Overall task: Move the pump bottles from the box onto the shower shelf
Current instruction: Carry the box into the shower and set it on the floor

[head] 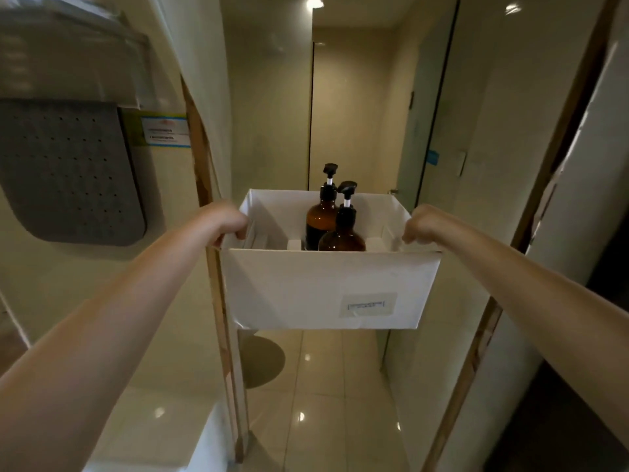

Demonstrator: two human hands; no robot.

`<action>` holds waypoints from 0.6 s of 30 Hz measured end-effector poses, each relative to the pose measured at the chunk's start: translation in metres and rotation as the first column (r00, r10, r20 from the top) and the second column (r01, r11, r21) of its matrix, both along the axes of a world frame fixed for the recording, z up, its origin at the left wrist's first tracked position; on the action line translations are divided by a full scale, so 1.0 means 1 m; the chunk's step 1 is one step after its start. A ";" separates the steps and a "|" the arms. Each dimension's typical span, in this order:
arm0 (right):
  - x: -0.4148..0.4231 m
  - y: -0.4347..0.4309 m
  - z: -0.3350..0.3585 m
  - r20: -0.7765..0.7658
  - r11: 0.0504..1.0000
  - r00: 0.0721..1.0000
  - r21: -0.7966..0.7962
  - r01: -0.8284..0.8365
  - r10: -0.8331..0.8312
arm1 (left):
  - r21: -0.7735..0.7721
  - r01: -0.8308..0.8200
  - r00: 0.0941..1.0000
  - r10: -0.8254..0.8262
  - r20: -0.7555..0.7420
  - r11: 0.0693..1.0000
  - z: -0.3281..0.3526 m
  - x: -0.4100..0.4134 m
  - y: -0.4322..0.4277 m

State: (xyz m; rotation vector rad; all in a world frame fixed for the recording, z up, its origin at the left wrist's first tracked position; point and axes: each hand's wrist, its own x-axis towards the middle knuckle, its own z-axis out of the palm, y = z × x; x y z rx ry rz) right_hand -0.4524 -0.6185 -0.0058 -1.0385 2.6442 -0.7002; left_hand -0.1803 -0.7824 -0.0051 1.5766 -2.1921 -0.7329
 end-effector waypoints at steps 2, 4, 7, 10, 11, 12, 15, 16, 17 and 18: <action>-0.013 -0.004 0.000 0.015 1.000 1.000 0.005 0.001 -0.001 | 0.010 0.008 1.000 -0.008 0.009 1.000 -0.001 -0.013 -0.004; -0.025 -0.009 0.000 0.026 1.000 1.000 0.012 0.002 -0.003 | 0.031 0.023 0.999 -0.024 0.024 0.999 -0.002 -0.026 -0.011; -0.043 -0.020 -0.002 0.043 0.999 0.999 0.029 0.014 -0.015 | 0.088 0.061 0.998 -0.063 0.030 0.994 -0.007 -0.046 -0.027; -0.062 -0.033 -0.007 0.054 0.999 0.998 0.031 0.019 -0.021 | 0.083 0.084 0.994 -0.089 0.061 0.993 -0.011 -0.068 -0.044; -0.068 -0.038 -0.009 0.056 0.999 0.998 0.029 0.023 -0.025 | 0.079 0.086 0.993 -0.091 0.071 0.993 -0.012 -0.075 -0.050; -0.074 -0.043 -0.011 0.061 0.999 0.998 0.027 0.030 -0.031 | 0.082 0.087 0.993 -0.093 0.074 0.993 -0.013 -0.082 -0.057; -0.093 -0.064 -0.018 0.093 0.999 0.995 0.017 0.046 -0.048 | 0.098 0.095 0.991 -0.103 0.087 0.991 -0.015 -0.103 -0.082; -0.099 -0.071 -0.020 0.096 0.999 0.994 0.014 0.047 -0.048 | 0.110 0.103 0.990 -0.112 0.085 0.989 -0.016 -0.109 -0.092; -0.104 -0.079 -0.022 0.098 0.999 0.994 0.012 0.050 -0.051 | 0.118 0.113 0.989 -0.123 0.079 0.987 -0.018 -0.116 -0.102; -0.109 -0.086 -0.023 0.106 0.998 0.993 0.012 0.056 -0.057 | 0.119 0.123 0.989 -0.132 0.072 0.985 -0.019 -0.123 -0.114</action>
